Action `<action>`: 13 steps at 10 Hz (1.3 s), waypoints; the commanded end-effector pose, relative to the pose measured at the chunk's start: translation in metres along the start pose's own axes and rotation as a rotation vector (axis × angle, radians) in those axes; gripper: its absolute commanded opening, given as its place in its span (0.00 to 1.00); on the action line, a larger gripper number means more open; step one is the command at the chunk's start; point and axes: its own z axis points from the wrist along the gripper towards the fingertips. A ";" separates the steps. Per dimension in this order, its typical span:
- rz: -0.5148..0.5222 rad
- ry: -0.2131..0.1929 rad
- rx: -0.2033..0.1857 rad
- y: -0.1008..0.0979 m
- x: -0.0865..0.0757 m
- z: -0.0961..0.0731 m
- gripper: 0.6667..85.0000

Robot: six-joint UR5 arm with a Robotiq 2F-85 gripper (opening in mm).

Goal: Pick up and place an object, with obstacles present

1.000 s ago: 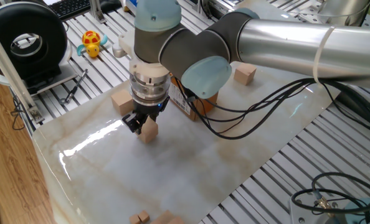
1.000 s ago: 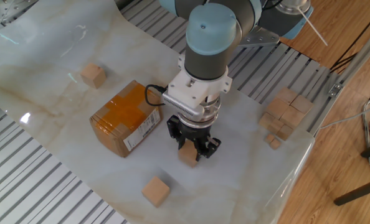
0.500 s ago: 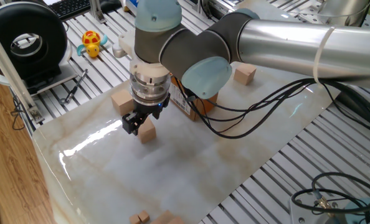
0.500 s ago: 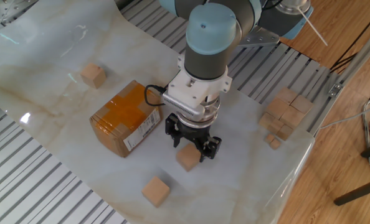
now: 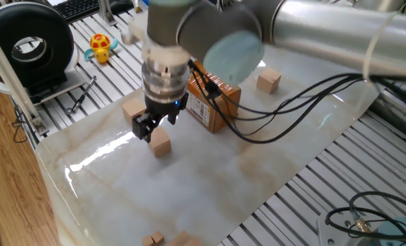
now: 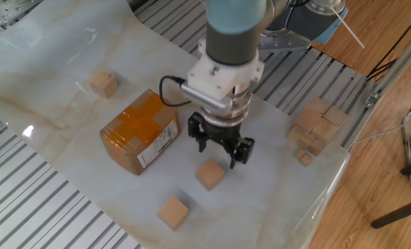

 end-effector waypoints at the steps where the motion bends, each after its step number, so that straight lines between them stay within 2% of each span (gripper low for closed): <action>1: -0.002 -0.015 0.013 -0.005 -0.004 -0.019 0.19; 2: 0.002 -0.051 0.054 -0.017 -0.014 -0.016 0.01; 4: -0.043 -0.124 0.050 -0.015 -0.033 -0.018 0.01; 5: -0.047 -0.139 0.045 -0.013 -0.037 -0.018 0.01; 7: -0.047 -0.102 0.043 -0.016 -0.024 -0.049 0.01; 8: -0.041 -0.078 0.040 -0.016 -0.019 -0.060 0.01; 9: -0.033 -0.058 0.036 -0.014 -0.014 -0.059 0.01; 11: -0.020 -0.017 0.065 -0.023 -0.006 -0.054 0.01; 12: 0.011 0.020 0.057 -0.021 0.002 -0.051 0.01; 13: 0.019 0.042 0.075 -0.027 0.006 -0.046 0.01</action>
